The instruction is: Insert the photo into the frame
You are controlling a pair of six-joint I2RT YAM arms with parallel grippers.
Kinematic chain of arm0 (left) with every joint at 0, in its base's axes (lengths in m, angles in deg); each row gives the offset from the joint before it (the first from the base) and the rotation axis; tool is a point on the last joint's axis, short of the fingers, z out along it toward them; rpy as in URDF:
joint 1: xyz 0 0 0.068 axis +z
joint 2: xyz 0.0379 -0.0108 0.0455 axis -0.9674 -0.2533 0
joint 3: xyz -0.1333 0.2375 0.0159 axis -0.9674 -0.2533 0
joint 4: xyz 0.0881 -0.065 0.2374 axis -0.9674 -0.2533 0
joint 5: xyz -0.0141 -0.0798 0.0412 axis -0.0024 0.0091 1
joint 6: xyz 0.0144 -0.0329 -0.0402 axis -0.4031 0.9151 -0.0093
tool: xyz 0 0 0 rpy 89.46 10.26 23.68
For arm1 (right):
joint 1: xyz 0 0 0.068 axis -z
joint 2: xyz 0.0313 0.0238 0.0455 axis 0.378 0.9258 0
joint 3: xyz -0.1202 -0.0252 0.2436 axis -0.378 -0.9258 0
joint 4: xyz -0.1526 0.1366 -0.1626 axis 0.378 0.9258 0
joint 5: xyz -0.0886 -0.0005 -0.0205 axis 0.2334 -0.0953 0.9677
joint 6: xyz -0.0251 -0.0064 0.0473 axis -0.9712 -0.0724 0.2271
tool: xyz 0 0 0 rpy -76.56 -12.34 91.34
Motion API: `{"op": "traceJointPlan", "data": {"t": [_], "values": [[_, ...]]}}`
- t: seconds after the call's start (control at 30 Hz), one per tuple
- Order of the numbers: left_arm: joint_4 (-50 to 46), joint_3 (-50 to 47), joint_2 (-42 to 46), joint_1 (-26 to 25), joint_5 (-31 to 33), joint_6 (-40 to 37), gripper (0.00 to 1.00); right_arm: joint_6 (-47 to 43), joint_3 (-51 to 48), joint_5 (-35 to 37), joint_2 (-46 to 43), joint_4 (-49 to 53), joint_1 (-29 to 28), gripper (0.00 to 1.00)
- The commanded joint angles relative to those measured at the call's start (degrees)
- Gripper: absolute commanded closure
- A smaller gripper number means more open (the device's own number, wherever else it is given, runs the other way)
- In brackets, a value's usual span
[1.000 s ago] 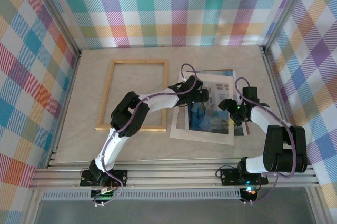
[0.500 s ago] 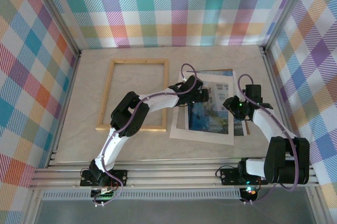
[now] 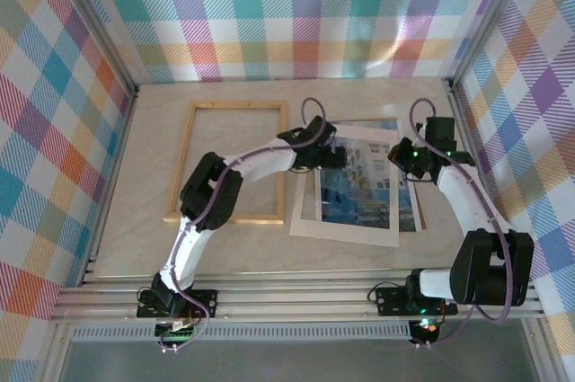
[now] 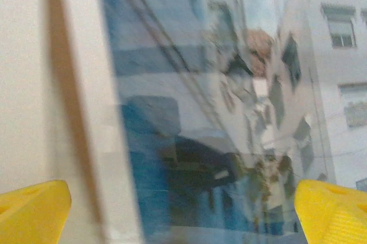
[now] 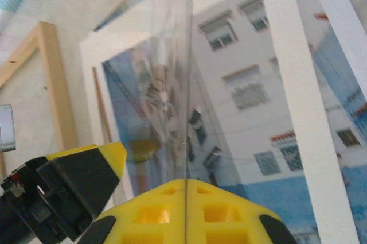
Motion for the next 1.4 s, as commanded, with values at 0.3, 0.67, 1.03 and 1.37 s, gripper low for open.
{"op": "traceJointPlan", "data": {"t": [0.3,0.67,1.03,1.37], "values": [[-9.19,-9.78,18.31,20.35,6.93,-10.61,0.0,-6.27,15.24,-11.92,2.68,5.16,-0.35,1.0],[-7.87,-20.83,23.95,41.15,8.23,-11.78,0.0,-9.08,18.76,-14.68,0.16,4.52,-0.31,1.0],[-4.72,-22.7,18.15,49.45,1.22,-13.49,0.0,-8.87,16.44,-13.41,-4.13,2.52,-0.29,1.0],[-2.62,-25.02,15.07,49.45,-4.95,-13.44,0.0,-9.39,16.17,-10.29,-8.25,2.61,-0.35,1.0]]}}
